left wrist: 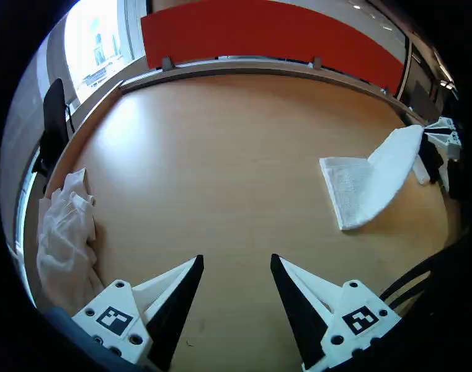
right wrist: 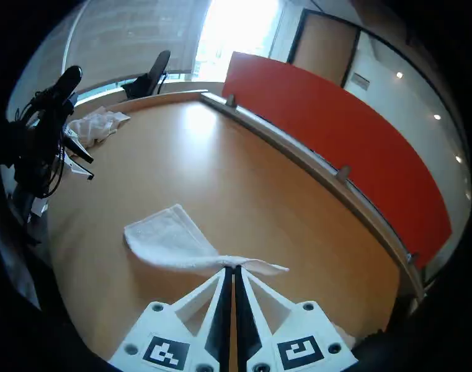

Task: Fold towel

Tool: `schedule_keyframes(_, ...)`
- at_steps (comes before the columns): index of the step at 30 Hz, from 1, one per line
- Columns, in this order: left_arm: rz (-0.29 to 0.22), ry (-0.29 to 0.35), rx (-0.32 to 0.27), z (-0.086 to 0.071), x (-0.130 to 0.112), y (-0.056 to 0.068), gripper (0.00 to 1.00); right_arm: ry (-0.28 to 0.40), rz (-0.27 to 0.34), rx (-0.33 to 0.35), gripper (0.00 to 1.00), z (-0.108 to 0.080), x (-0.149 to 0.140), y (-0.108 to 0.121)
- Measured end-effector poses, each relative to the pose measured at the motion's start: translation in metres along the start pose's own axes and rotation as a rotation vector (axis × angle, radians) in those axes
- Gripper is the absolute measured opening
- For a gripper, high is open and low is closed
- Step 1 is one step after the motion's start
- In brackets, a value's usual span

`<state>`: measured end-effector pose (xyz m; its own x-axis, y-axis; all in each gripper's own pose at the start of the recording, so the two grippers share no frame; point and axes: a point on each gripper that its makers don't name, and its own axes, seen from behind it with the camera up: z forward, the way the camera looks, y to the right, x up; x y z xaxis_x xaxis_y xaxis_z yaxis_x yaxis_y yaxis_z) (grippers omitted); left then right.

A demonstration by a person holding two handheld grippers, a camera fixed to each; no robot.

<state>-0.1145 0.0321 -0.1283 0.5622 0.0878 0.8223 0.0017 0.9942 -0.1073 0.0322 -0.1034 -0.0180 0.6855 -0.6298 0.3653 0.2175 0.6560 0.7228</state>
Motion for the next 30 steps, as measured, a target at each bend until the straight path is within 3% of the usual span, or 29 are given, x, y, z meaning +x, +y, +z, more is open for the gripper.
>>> schedule_keyframes(12, 0.001, 0.004, -0.007, 0.000, 0.002, 0.003, 0.79, 0.007, -0.022, 0.023, 0.06, 0.000, 0.004, -0.011)
schedule_keyframes(30, -0.009, 0.017, -0.017, -0.003, 0.004, 0.005, 0.79, -0.002, -0.058, 0.155, 0.06, 0.031, 0.014, -0.082)
